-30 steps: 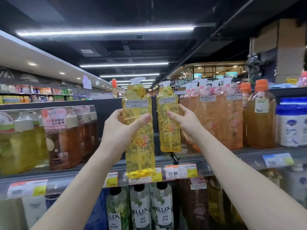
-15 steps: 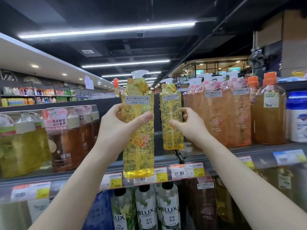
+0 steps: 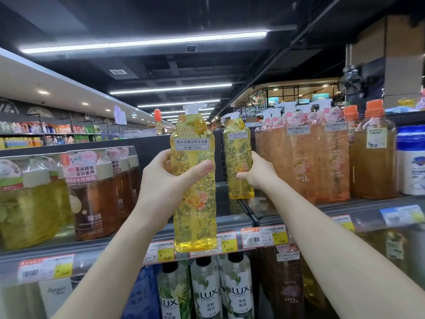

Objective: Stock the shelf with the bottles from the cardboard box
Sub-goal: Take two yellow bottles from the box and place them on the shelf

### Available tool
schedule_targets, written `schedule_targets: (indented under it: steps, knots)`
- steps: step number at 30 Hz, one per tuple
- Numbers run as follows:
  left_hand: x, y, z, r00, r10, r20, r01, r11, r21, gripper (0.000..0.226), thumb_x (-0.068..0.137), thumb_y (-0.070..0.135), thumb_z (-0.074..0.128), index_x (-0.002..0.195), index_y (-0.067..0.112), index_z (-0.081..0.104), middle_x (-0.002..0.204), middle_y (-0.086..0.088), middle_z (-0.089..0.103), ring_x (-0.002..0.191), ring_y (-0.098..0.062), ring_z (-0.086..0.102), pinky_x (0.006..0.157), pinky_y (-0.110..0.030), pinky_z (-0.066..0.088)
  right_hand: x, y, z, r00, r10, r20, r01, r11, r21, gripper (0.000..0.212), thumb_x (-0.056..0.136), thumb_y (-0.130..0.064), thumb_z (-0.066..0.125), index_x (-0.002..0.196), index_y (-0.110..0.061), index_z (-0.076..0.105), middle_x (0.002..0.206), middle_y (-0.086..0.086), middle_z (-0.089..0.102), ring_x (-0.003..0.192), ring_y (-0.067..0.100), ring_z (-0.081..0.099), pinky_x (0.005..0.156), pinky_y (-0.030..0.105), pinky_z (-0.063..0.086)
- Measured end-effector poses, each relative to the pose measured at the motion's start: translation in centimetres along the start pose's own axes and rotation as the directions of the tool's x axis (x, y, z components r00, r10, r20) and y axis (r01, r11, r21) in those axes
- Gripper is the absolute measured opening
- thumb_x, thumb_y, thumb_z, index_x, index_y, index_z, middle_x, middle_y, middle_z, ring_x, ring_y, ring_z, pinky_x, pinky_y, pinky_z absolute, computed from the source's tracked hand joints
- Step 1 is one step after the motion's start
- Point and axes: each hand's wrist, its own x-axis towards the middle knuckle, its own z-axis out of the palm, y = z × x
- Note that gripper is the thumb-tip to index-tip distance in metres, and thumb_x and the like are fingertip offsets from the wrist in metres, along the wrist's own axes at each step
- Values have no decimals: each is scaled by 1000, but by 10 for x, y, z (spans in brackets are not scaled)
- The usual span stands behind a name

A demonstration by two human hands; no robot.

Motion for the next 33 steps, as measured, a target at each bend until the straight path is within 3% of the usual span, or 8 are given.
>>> schedule_targets:
  steps: [6,18,24,26,27,29,30,33]
  knots:
    - [2,-1,1,1000,-12,-10,11,999,-35,70,58,58,85,120,32,68,104,13,80,95,-9,78,80,-37,64,24,11,5,999,-5,44,4,1000,18,62,95,-22,73,149,-21,42,141,7,60,128,28,59,101,40,50]
    - [-3,2,10,1000,12,-29,-13,1000,-26,65,61,52,85,120,31,69,102,15,80,92,-7,78,74,-29,61,45,28,24,1000,-4,2,4,998,59,62,102,-20,62,156,-24,31,147,7,53,134,31,54,105,43,48]
    - [-4,11,15,999,16,-49,-17,1000,-20,67,61,52,87,122,30,68,105,11,80,95,-10,78,80,-38,64,47,24,26,995,98,20,-98,995,22,71,103,-20,61,161,-18,21,149,14,50,133,34,53,104,44,49]
    - [0,18,20,999,22,-38,-22,1000,-18,73,58,56,86,123,29,67,107,9,80,97,-11,78,85,-42,63,45,19,26,982,185,29,-183,982,-49,69,102,-13,59,160,-10,23,145,19,51,124,35,58,93,40,54]
    - [3,21,23,999,25,-32,-25,999,-21,76,57,58,86,124,28,67,108,8,80,97,-12,78,86,-45,63,43,16,24,983,179,27,-177,982,-65,55,101,-9,58,152,-4,37,136,19,56,110,32,63,79,34,56]
    - [11,26,29,999,41,-23,-42,999,-34,82,56,62,90,127,27,66,111,6,79,100,-16,78,89,-49,62,36,8,16,994,104,38,-102,993,-54,22,101,-7,55,122,-2,56,116,13,63,81,22,61,56,25,46]
    - [16,27,32,998,57,-24,-58,998,-36,87,54,65,91,128,26,65,112,5,79,102,-17,77,90,-50,62,29,5,11,997,67,39,-66,997,-32,17,102,-9,55,119,-5,57,111,11,62,79,21,60,54,25,43]
    - [31,27,46,997,80,-25,-80,996,-28,102,49,72,90,134,24,61,118,4,77,106,-18,76,92,-50,61,12,3,-10,999,-48,-6,49,995,90,36,102,-13,56,138,-10,55,116,7,61,85,18,62,57,25,45]
